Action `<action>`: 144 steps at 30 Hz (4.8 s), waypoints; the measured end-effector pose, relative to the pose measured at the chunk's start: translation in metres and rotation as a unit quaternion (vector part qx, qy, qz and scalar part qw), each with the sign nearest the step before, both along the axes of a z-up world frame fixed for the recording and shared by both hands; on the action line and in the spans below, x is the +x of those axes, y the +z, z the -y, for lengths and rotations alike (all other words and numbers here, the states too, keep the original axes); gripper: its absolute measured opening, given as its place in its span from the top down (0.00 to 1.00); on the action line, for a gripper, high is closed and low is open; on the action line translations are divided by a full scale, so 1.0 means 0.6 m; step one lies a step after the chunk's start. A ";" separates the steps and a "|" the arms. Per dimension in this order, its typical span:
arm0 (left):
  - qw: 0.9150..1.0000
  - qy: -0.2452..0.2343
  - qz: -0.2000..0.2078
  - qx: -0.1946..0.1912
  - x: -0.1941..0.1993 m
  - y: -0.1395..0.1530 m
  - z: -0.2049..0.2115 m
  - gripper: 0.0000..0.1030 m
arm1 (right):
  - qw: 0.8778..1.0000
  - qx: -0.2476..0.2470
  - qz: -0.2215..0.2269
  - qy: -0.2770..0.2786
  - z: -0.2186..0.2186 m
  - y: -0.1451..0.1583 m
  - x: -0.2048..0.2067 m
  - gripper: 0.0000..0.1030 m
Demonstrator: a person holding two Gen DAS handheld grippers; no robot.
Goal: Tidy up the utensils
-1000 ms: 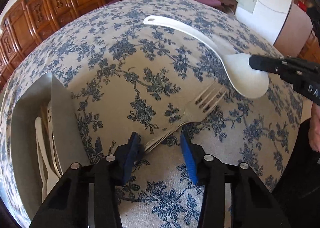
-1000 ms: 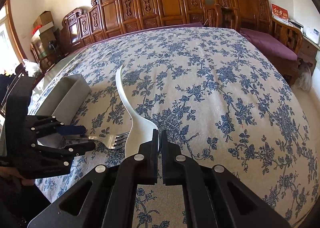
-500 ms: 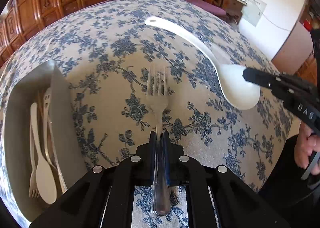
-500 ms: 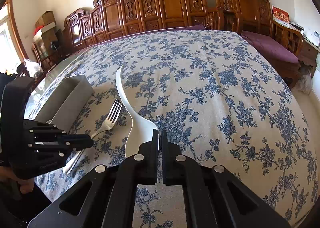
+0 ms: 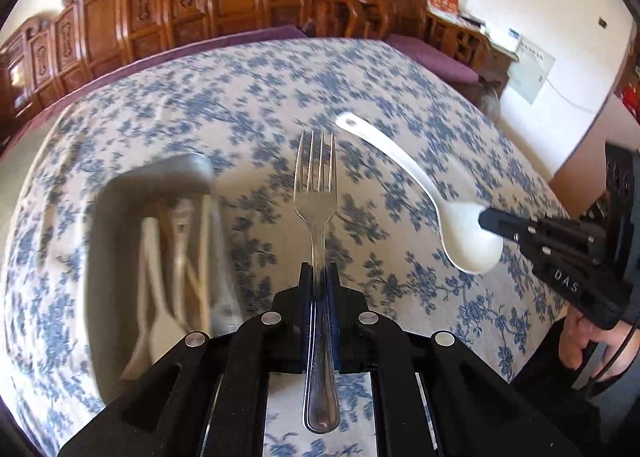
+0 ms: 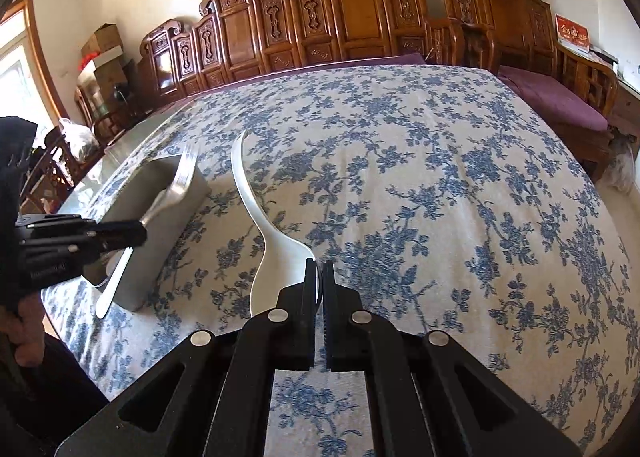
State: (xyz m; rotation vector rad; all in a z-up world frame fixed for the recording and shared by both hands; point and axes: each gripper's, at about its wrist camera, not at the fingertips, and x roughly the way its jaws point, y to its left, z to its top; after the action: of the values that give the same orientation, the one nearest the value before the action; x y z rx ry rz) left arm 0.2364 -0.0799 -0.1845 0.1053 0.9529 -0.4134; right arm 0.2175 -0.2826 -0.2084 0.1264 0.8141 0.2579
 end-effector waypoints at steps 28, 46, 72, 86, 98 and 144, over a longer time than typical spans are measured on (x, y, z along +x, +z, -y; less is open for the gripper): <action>0.989 0.146 -0.014 0.005 0.067 -0.038 -0.190 0.94 | 0.998 0.028 -0.020 0.047 -0.234 0.054 0.052 0.96; 0.984 0.171 0.042 0.021 -0.008 0.074 -0.248 0.94 | 0.994 0.072 -0.071 0.029 -0.310 0.016 0.074 0.96; 0.982 0.151 0.112 0.008 -0.147 0.175 -0.200 0.49 | 0.995 0.051 0.072 0.054 -0.218 0.180 -0.083 0.90; 0.976 0.125 0.178 -0.013 -0.233 0.267 -0.129 0.08 | 0.987 0.011 0.158 -0.015 -0.107 0.310 -0.196 0.35; 0.965 0.155 0.209 -0.021 -0.275 0.332 -0.127 0.08 | 0.976 -0.018 0.213 -0.046 -0.085 0.382 -0.264 0.02; 0.955 0.165 0.247 0.003 -0.306 0.351 -0.120 0.08 | 0.972 -0.020 0.227 -0.050 -0.089 0.401 -0.287 0.02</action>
State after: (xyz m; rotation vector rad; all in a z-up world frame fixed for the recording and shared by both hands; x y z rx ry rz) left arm 0.0526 -0.0078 0.0264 0.0502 0.4630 -0.0645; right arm 0.0456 -0.2291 0.0322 0.0656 0.3563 0.1645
